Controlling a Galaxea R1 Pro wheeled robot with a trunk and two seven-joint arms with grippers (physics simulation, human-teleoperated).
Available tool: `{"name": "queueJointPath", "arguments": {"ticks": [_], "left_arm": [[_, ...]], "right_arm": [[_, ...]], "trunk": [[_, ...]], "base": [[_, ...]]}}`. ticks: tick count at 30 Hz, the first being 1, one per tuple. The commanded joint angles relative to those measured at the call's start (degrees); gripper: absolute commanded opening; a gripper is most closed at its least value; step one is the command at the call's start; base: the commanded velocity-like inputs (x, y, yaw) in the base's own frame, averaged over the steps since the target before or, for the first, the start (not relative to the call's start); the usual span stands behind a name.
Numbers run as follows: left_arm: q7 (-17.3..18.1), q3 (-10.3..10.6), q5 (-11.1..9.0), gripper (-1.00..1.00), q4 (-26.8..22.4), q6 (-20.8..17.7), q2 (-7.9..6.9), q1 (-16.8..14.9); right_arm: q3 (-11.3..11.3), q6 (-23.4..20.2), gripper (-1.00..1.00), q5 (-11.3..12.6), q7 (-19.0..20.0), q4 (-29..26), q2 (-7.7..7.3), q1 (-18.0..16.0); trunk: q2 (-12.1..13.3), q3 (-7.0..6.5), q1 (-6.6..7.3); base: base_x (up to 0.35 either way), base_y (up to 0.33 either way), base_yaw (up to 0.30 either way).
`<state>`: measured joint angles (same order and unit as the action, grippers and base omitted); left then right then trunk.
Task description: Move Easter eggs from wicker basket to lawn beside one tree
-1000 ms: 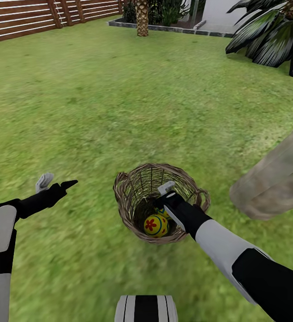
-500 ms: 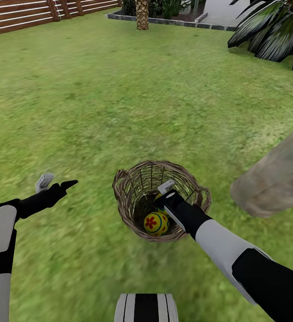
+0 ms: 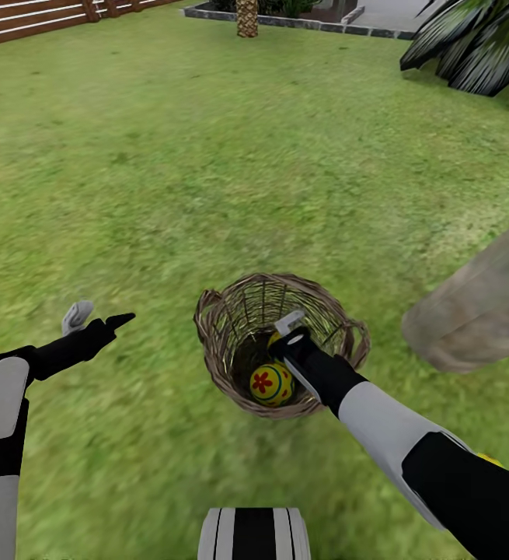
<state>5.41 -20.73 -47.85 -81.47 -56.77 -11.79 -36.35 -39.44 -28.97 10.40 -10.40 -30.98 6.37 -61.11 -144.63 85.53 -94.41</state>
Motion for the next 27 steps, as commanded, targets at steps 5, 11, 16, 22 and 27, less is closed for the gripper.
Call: {"name": "queueJointPath", "arguments": {"ticks": [5, 11, 16, 22, 27], "left_arm": [[0.6, -0.1, 0.5, 1.0, 0.0, -0.3, 0.01, 0.0], [0.6, -0.1, 0.5, 1.0, 0.0, -0.3, -0.01, 0.0], [0.6, -0.1, 0.5, 1.0, 0.0, -0.3, 0.01, 0.0], [0.6, -0.1, 0.5, 1.0, 0.0, -0.3, 0.0, 0.0], [0.6, -0.1, 0.5, 1.0, 0.0, -0.3, 0.0, 0.0]], "right_arm": [[-0.5, 0.2, 1.0, 0.6, -0.6, -0.1, 0.13, -0.1], [-0.5, 0.2, 1.0, 0.6, -0.6, -0.1, 0.05, -0.1], [-0.5, 0.2, 1.0, 0.6, -0.6, -0.1, 0.01, -0.1], [-0.5, 0.2, 1.0, 0.6, -0.6, -0.1, -0.03, -0.1], [-0.5, 0.2, 1.0, 0.6, -1.0, -0.3, -0.04, -0.1]], "trunk": [[-0.1, 0.71, -0.06], [-0.1, 0.93, -0.09], [-0.1, 1.59, -0.17], [-0.1, 2.04, -0.22], [-0.1, 2.04, -0.22]], "base": [[0.0, 0.0, 0.0], [0.0, 0.0, 0.0], [0.0, 0.0, 0.0], [0.0, 0.0, 0.0], [0.0, 0.0, 0.0]]}}
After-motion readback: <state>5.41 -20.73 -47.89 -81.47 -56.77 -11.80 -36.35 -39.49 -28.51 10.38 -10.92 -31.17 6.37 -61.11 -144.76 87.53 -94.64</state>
